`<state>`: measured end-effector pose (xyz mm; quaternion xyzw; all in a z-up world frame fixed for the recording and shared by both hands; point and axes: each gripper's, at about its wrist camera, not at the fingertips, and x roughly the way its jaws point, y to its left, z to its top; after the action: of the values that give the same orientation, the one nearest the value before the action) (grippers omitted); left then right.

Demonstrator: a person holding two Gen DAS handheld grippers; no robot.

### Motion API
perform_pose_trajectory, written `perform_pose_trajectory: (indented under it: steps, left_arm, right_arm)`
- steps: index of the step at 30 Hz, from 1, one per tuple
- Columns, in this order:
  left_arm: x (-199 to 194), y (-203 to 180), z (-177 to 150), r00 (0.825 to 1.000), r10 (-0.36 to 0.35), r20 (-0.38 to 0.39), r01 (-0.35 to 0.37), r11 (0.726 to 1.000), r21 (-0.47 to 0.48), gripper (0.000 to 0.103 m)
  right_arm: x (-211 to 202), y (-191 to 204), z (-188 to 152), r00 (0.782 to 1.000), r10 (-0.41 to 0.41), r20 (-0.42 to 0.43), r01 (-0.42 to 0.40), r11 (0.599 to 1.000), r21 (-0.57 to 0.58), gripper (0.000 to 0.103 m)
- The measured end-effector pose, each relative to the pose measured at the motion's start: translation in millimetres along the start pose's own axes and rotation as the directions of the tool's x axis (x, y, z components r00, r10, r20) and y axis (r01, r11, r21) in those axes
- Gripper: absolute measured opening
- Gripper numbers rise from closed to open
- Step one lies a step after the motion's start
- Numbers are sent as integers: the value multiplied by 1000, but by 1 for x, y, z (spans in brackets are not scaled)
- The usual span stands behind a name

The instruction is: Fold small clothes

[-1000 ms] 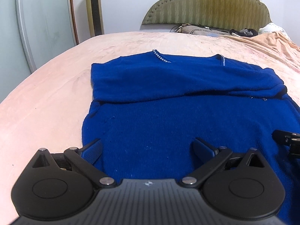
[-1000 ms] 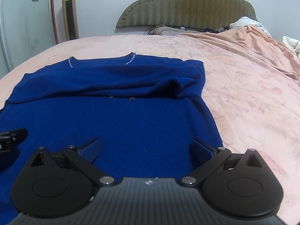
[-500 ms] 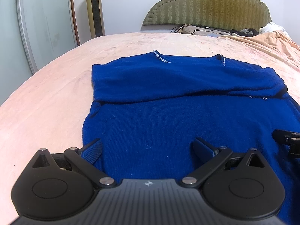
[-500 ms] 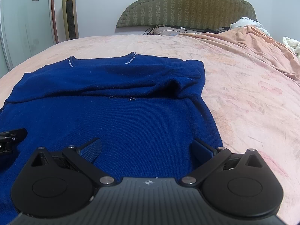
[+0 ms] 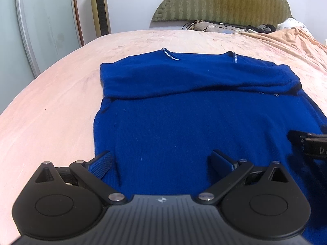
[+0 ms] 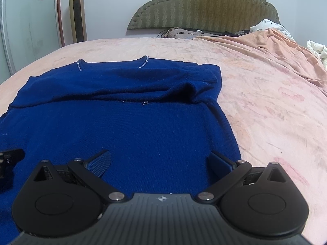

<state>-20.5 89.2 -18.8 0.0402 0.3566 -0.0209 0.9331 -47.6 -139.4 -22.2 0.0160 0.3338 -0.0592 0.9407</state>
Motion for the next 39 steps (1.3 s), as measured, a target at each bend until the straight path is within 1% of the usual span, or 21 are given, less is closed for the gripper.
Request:
perform_pose_trajectory:
  steps: [9, 34, 36, 39]
  left_arm:
    - [0, -2, -6, 1000, 9, 26, -9, 1000, -8, 103]
    - [-1, 0, -6, 1000, -2, 25, 2, 1000, -10, 103]
    - [-3, 1, -5, 1000, -10, 17, 10, 1000, -7, 103]
    - [-6, 3, -5, 1000, -23, 1, 23, 1000, 1, 103]
  right_arm:
    - [0, -2, -1, 1000, 9, 1, -9, 1000, 10, 103]
    - [1, 1, 1, 1000, 4, -3, -4, 1000, 6, 103]
    - [0, -2, 2, 1000, 17, -10, -17, 1000, 8, 103]
    - [-6, -7, 0, 998, 60, -16, -60, 998, 14, 103]
